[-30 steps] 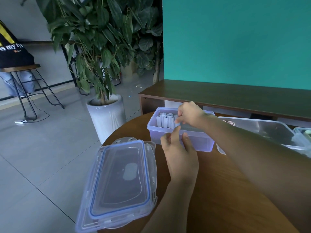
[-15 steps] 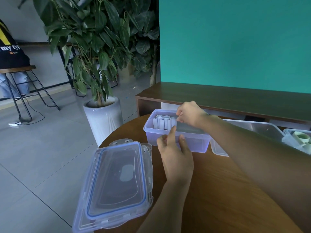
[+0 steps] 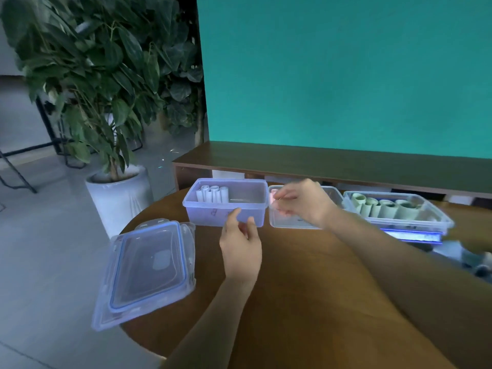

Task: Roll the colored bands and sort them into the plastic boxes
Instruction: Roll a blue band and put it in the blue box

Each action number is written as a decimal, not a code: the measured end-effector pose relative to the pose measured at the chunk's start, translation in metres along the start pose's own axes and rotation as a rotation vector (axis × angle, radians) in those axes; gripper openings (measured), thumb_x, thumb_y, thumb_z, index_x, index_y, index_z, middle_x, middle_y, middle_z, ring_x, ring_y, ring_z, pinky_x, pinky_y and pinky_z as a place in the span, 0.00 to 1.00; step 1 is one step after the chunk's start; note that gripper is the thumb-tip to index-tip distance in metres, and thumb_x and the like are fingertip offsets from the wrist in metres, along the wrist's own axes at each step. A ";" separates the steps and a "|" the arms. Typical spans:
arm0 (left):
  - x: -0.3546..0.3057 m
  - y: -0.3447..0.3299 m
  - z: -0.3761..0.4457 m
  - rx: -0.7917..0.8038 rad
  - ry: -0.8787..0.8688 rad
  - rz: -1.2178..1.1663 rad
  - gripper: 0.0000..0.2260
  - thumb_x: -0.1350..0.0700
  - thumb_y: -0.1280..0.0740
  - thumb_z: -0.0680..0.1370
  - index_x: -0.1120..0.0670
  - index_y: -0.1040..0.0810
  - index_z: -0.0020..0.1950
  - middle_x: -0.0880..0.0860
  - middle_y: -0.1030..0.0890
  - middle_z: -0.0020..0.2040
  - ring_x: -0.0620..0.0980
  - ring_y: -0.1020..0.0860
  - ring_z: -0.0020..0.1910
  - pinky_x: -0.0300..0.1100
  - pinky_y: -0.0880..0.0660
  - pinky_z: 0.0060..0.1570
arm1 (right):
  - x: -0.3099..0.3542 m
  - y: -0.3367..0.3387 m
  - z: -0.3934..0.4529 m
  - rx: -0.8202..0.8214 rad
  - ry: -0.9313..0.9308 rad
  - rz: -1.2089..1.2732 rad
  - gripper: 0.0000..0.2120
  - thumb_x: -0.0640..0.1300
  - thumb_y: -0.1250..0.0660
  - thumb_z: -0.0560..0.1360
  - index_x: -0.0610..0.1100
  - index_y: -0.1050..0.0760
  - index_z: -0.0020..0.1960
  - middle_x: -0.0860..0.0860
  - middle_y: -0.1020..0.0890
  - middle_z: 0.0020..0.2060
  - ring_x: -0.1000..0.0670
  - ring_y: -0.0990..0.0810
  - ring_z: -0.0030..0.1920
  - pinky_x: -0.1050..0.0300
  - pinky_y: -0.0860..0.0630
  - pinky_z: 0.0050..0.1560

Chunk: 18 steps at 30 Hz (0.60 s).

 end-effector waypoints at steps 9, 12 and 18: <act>-0.078 -0.054 -0.116 0.294 -0.134 -0.033 0.12 0.52 0.32 0.81 0.51 0.20 0.63 0.49 0.16 0.53 0.44 0.19 0.50 0.34 0.27 0.55 | -0.049 0.089 -0.181 -0.189 -0.058 -0.057 0.03 0.46 0.28 0.78 0.46 0.17 0.48 0.50 0.17 0.29 0.59 0.26 0.26 0.69 0.28 0.34; -0.106 -0.075 -0.156 0.412 -0.173 -0.061 0.11 0.52 0.32 0.80 0.50 0.19 0.62 0.47 0.16 0.53 0.41 0.20 0.50 0.28 0.27 0.52 | -0.062 0.125 -0.229 -0.283 -0.065 -0.136 0.06 0.44 0.28 0.78 0.46 0.17 0.43 0.54 0.19 0.27 0.60 0.26 0.25 0.72 0.32 0.32; -0.152 -0.111 -0.228 0.554 -0.251 -0.103 0.07 0.53 0.29 0.79 0.49 0.17 0.56 0.41 0.17 0.46 0.29 0.23 0.43 0.22 0.30 0.43 | -0.101 0.185 -0.311 -0.439 -0.162 -0.358 0.05 0.44 0.28 0.77 0.44 0.16 0.43 0.50 0.16 0.34 0.53 0.20 0.34 0.63 0.30 0.32</act>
Point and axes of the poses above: each hand's wrist, its own z-axis towards the middle knuckle, its own y-axis out of the back of the hand, x = y × z, the point moved 10 cm from there along z, towards the middle knuckle
